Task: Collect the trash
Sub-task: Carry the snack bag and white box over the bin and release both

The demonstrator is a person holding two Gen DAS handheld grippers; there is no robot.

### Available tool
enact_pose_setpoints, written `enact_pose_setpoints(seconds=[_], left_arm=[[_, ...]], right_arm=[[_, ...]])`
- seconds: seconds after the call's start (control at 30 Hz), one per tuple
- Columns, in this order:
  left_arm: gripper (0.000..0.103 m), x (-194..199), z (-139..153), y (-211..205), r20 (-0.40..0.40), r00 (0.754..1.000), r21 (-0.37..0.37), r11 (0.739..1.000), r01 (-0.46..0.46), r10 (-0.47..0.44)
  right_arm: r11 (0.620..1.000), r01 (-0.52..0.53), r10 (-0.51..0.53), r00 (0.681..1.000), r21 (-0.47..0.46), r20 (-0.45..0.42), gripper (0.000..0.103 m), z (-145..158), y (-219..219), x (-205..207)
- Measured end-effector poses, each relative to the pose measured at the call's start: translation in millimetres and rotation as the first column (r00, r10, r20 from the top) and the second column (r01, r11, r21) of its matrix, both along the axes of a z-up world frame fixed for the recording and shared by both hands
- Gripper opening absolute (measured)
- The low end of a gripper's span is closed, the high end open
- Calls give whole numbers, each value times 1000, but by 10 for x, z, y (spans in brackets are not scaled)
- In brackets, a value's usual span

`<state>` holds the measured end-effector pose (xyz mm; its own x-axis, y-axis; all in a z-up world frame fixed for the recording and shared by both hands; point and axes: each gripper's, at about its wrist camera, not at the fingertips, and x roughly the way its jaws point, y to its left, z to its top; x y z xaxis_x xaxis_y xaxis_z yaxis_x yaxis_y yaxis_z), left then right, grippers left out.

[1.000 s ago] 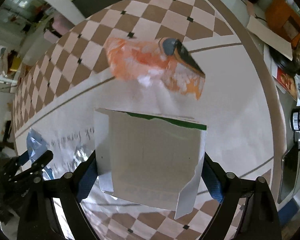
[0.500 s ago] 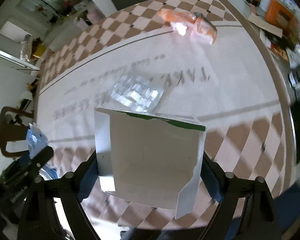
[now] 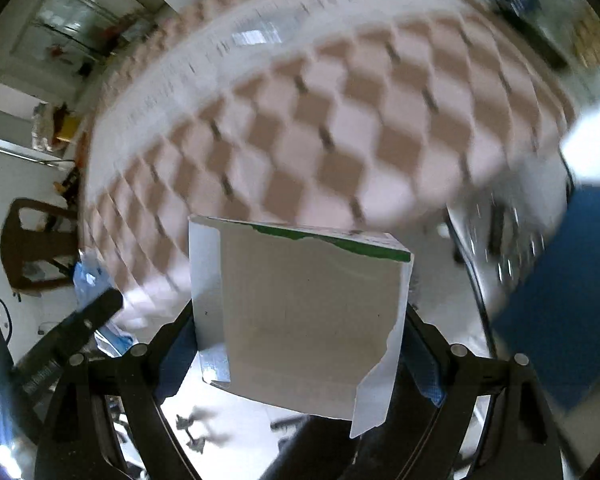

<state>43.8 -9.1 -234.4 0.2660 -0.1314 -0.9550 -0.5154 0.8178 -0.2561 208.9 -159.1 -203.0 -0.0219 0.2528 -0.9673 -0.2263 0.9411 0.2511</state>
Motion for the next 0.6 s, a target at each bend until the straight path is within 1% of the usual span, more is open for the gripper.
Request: enact_pose_setpoints(seconds=[0.07, 0.17, 0.2, 0.27, 0.3, 0.33, 0.37, 0.43, 0.47, 0.5, 0.53, 0.57, 0.6], left_arm=[[67, -192, -267, -87, -32, 999, -43, 999, -15, 14], [67, -394, -862, -212, -105, 994, -110, 993, -52, 40], [67, -443, -1170, -249, -133, 990, -138, 988, -74, 56], [67, -473, -1628, -281, -165, 984, -173, 980, -103, 74], [67, -477, -1958, -292, -184, 979, -197, 973, -122, 86], [67, -478, -2227, -293, -200, 975, -213, 967, -141, 98], [67, -480, -2498, -293, -211, 971, -233, 959, -160, 111], [67, -463, -3101, -293, -245, 961, -274, 942, -196, 129], [67, -492, -3320, -292, -257, 957, -284, 936, -206, 133], [68, -484, -3561, -295, -271, 953, -290, 933, -213, 133], [73, -469, -3764, -300, -281, 951, -293, 932, -212, 129], [79, -467, -3920, -300, -289, 950, -286, 936, -207, 121], [81, -465, -4065, -311, -299, 948, -272, 942, -197, 112]], right_arm=[[1000, 24, -25, 999, -18, -47, 91, -253, -187, -250], [997, 61, -67, 990, -47, -127, 91, -815, -452, -507], [995, 78, -87, 984, -58, -153, 91, -1060, -527, -558], [992, 117, -126, 970, -57, -210, 91, -1594, -661, -625], [989, 130, -142, 964, -65, -224, 91, -1857, -713, -647], [988, 138, -150, 959, -65, -240, 91, -2105, -739, -650], [986, 154, -166, 950, -66, -265, 91, -2467, -776, -653], [984, 167, -180, 941, -70, -288, 91, -2945, -787, -623], [982, 175, -188, 933, -70, -307, 91, -3281, -794, -621], [981, 178, -191, 928, -72, -320, 91, -3493, -797, -632], [981, 184, -195, 922, -65, -335, 91, -3707, -788, -620], [980, 189, -197, 916, -59, -349, 91, -3983, -773, -624], [981, 184, -194, 915, -61, -354, 91, -4149, -751, -612]])
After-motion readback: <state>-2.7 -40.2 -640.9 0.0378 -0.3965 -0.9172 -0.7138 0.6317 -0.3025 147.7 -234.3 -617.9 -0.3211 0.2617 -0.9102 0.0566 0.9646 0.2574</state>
